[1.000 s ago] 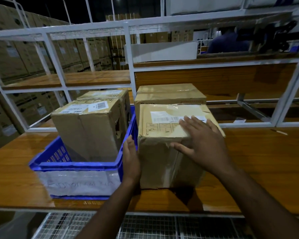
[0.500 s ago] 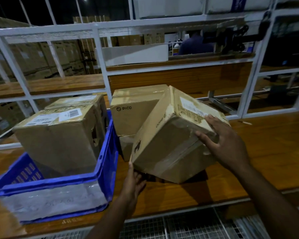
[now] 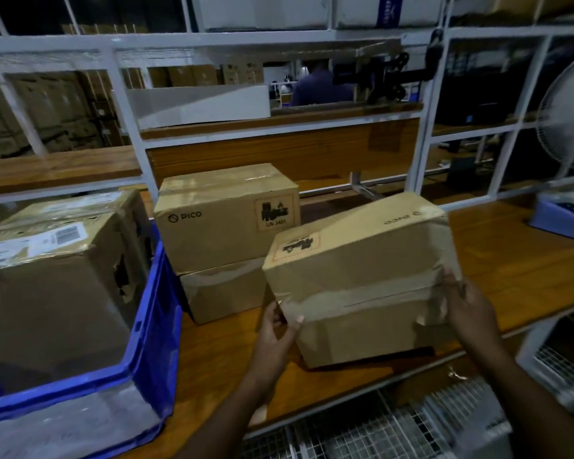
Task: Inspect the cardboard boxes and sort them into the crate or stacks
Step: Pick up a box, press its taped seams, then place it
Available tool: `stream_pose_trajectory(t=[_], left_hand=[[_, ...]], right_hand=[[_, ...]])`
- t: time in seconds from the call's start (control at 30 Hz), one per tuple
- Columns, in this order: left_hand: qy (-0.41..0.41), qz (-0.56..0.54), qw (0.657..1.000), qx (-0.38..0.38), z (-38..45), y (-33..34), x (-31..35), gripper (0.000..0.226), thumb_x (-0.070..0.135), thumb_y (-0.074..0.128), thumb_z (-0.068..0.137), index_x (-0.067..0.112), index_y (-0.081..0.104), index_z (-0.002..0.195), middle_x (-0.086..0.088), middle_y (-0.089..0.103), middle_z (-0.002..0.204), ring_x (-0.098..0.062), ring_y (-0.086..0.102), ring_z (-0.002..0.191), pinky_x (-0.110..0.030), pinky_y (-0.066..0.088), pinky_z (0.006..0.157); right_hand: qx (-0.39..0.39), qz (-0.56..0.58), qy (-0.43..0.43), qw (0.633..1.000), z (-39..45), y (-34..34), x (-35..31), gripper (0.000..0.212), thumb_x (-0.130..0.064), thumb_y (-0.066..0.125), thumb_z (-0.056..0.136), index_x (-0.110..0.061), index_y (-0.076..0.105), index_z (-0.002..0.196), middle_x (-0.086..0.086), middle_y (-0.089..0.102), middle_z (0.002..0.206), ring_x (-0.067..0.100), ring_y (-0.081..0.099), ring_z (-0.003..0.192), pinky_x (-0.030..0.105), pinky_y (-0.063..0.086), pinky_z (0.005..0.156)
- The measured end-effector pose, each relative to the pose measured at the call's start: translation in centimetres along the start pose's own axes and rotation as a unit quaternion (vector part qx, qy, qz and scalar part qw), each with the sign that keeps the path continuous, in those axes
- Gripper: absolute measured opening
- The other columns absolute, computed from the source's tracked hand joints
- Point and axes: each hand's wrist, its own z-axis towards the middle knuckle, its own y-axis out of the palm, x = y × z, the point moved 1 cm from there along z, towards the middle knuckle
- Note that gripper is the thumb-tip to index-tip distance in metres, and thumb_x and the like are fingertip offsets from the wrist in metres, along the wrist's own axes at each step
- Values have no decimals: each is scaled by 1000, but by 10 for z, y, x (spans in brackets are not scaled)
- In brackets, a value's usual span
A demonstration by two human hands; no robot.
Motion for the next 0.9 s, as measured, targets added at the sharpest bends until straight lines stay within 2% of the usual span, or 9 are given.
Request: stream_pose_trajectory(t=[0.1,0.27,0.37,0.43,0.6,0.7,0.73,0.83,0.9], left_hand=[[32,24,999,-20,3,17,7,64,44,66,87,44,37,144,12,43,143,-2,53,118,-18,57,73],[64,74,993,-64,18,56,16,86,52,76,82,51,28,152,28,30,145,7,45,124,-16,53,90],[53,121,989,-62,37,73,16,106,67,80,69,58,16,152,34,25,145,-6,36,139,-36,48,108],[64,159,983,-65,52,84,16,110,66,83,66,64,10,148,44,23,141,-6,31,143,-45,41,115],[90,166,981,-38,91,100,15,121,41,94,65,64,10,148,36,33,148,4,39,139,-31,46,111],[96,216,972,11,109,103,7,115,32,89,75,64,6,148,40,26,148,6,35,138,-13,45,102],[100,252,962,35,114,104,3,110,34,85,79,61,5,150,34,20,155,1,30,143,-16,43,106],[109,358,922,104,124,109,-8,81,44,73,89,54,22,151,22,4,166,-10,15,153,-41,34,121],[135,434,880,137,125,116,-6,62,46,67,93,49,36,147,18,4,167,-8,8,154,-38,25,125]], right_hand=[[40,15,66,997,11,-5,20,64,-69,34,95,-14,55,119,15,61,108,33,58,98,49,50,86],[133,-21,80,988,50,-9,46,55,-63,37,99,-13,51,118,18,60,106,40,59,95,60,51,83],[122,-52,65,989,83,-8,53,54,-64,42,97,-17,45,124,17,59,111,41,59,96,55,52,79],[121,-66,37,990,108,-6,54,55,-56,51,97,-15,42,133,19,59,120,42,59,101,50,50,78],[113,-82,-12,990,171,13,49,54,-37,61,94,-21,37,140,13,51,135,36,56,112,49,52,81],[73,-170,-114,976,192,32,47,23,-27,56,96,-15,57,115,11,56,114,29,55,100,36,43,74],[52,-200,-145,968,196,38,47,13,-25,55,97,-16,61,103,9,59,103,25,55,92,34,41,70],[33,-246,-221,943,199,52,53,23,-26,51,99,-14,67,88,7,63,84,22,57,77,36,49,67],[52,-232,-281,930,201,56,60,33,-24,45,101,-9,71,88,13,69,88,28,63,87,46,51,89]])
